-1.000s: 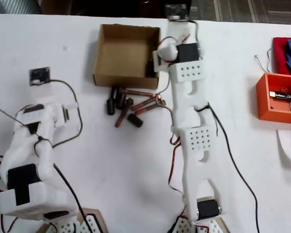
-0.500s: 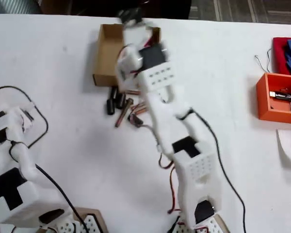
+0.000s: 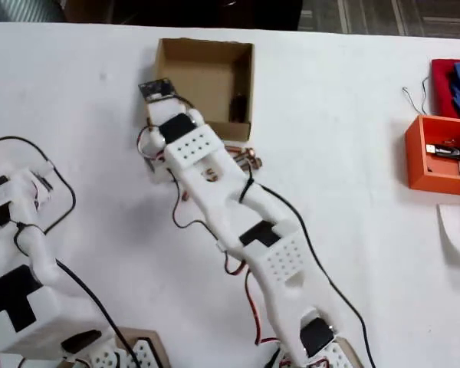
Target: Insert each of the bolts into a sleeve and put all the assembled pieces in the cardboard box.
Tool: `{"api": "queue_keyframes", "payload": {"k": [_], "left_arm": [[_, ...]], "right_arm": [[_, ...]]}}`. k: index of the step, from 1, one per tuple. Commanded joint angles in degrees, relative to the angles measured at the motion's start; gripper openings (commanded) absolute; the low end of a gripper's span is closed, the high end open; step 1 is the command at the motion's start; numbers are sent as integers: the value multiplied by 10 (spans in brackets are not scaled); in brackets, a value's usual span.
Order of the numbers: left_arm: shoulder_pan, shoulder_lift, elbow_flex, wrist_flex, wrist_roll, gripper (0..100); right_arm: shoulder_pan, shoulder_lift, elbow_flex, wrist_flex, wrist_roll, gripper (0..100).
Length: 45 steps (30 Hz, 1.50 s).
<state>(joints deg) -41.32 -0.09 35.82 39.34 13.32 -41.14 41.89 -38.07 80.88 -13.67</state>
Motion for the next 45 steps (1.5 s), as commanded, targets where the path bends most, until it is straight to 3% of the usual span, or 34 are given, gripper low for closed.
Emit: {"api": "queue_keyframes", "payload": {"k": [1, 12, 28, 35, 40, 45], "left_arm": [[-4, -3, -23, 0, 2, 142], [11, -3, -22, 0, 1, 142], [11, -3, -22, 0, 1, 142], [11, -3, -21, 0, 1, 142], [11, -3, -21, 0, 1, 142], [11, -3, -20, 0, 1, 142]], "right_arm": [[-4, 0, -4, -31, -5, 176], [-4, 4, 0, -95, -3, 176], [-1, 119, -114, -56, -2, 175], [0, 147, -162, -31, -2, 19], [9, 142, -167, -25, -2, 20], [10, 94, -201, 48, -1, 20]]}}
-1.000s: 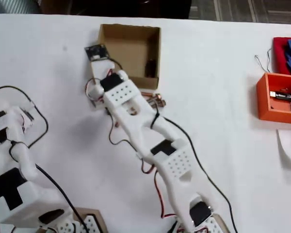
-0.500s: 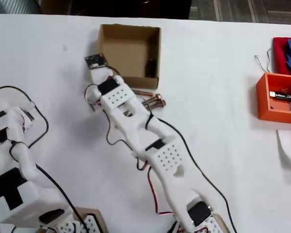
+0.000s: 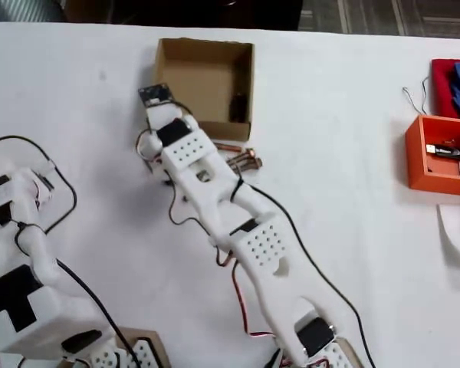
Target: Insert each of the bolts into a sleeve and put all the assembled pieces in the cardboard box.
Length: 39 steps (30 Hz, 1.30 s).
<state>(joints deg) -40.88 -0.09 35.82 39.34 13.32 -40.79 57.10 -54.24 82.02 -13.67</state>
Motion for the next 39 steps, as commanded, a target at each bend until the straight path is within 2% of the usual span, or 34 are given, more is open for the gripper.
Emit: {"api": "queue_keyframes", "payload": {"k": [1, 8, 13, 17, 22, 25, 30, 33, 35, 39], "left_arm": [[6, -3, -20, 0, 1, 142], [6, -3, -20, 0, 1, 142], [6, -3, -20, 0, 1, 142], [7, -3, -20, 0, 1, 142], [7, -2, -20, 0, 1, 142], [7, -2, -20, 0, 1, 142], [7, -2, -20, 0, 1, 142], [8, -2, -20, 0, 1, 142], [8, -2, -20, 0, 1, 142], [9, -2, -20, 0, 1, 142]], "right_arm": [[7, -73, -49, 55, -1, 20], [5, -192, -85, 159, 54, 20], [37, -274, -66, 193, 55, 21], [45, -363, 23, 193, 69, 21], [46, -504, 212, 175, 75, 21], [46, -610, 383, 114, 76, 21], [69, -789, 773, -170, 153, 21], [122, -823, 942, -306, 156, 20], [154, -808, 985, -330, 157, 20], [188, -741, 986, -299, 161, 20]]}}
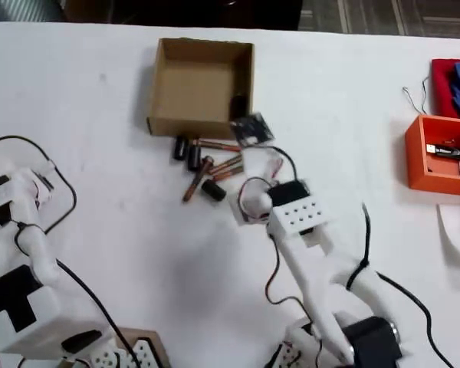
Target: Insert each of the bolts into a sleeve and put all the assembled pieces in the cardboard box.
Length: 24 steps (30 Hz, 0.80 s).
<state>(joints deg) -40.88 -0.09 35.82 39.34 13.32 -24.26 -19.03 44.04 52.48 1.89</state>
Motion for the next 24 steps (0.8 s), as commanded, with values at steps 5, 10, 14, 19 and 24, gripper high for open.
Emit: {"api": "queue_keyframes", "payload": {"k": [5, 10, 14, 19, 24], "left_arm": [[19, -2, -18, 0, 1, 142], [19, -2, -18, 0, 1, 142], [19, -2, -18, 4, 1, 142], [19, -2, -18, 1, 1, 142], [19, -2, -18, 0, 1, 142]], "right_arm": [[22, 89, -18, 5, 6, 20], [24, 145, -38, 3, 6, 20], [24, 181, -40, 1, 6, 21], [22, 196, -66, 26, 6, 40], [26, 203, -84, 45, 18, 90]]}}
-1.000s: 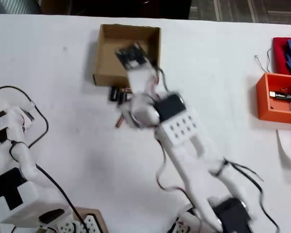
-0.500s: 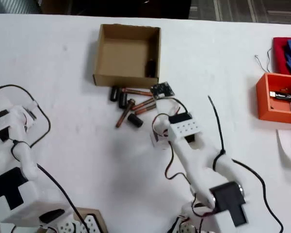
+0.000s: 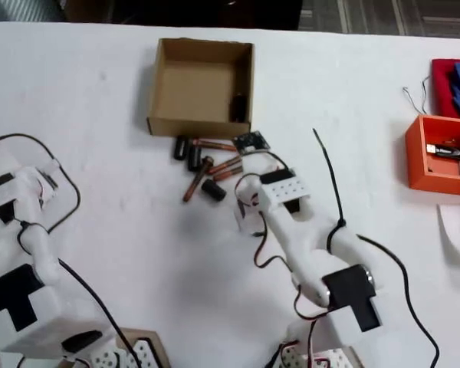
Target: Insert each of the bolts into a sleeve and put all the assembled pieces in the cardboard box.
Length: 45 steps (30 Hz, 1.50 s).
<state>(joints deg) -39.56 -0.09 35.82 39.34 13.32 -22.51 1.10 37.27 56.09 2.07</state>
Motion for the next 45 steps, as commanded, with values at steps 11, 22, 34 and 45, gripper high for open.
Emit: {"api": "queue_keyframes", "payload": {"k": [11, 22, 34, 45], "left_arm": [[15, -2, -21, 0, 2, 142], [16, -2, -21, 0, 1, 142], [16, -2, -21, 0, 1, 142], [16, -2, -21, 0, 1, 142]], "right_arm": [[9, 2, -16, 8, 40, 89], [8, 0, -32, 20, 40, 134], [7, 4, -53, 37, 40, 134], [13, 37, -54, 17, 71, 134]]}}
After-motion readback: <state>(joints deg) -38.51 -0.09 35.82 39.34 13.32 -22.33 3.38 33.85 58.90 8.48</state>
